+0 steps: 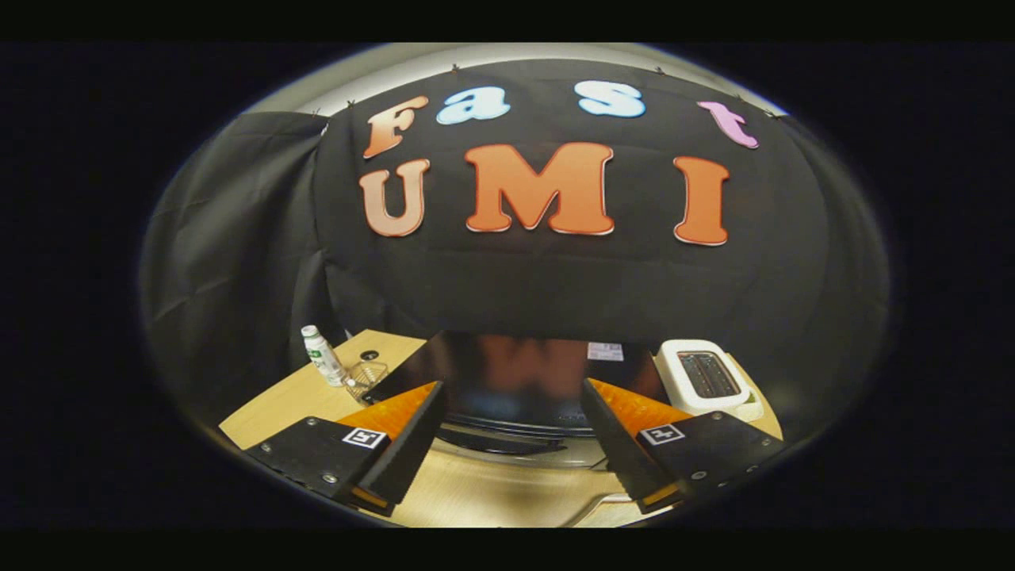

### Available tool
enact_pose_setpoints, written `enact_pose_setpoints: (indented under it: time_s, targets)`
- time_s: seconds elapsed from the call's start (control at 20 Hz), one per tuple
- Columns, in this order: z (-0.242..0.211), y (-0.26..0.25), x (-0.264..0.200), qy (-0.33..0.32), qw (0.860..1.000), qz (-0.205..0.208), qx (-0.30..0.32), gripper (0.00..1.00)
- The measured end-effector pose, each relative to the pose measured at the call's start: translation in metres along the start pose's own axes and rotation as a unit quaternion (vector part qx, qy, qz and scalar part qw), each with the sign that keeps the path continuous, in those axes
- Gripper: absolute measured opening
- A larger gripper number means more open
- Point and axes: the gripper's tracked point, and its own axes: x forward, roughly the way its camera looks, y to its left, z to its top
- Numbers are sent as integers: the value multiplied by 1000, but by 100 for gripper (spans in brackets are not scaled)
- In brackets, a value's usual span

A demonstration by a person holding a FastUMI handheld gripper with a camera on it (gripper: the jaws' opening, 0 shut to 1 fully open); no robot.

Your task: Open the toaster oven, put the food inside, and close the toaster oven door.

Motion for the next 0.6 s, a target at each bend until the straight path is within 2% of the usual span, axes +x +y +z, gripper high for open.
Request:
enact_pose_setpoints:
  time_s: [0.2, 0.45, 0.6]
  targets:
    - [-29, 0, 27, 34, 999, -12, -28, 100]
    - [-52, -2, 36, 50, 998, -26, -9, 99]
    - [-48, 0, 32, 12, 1000, -21, -7, 97]
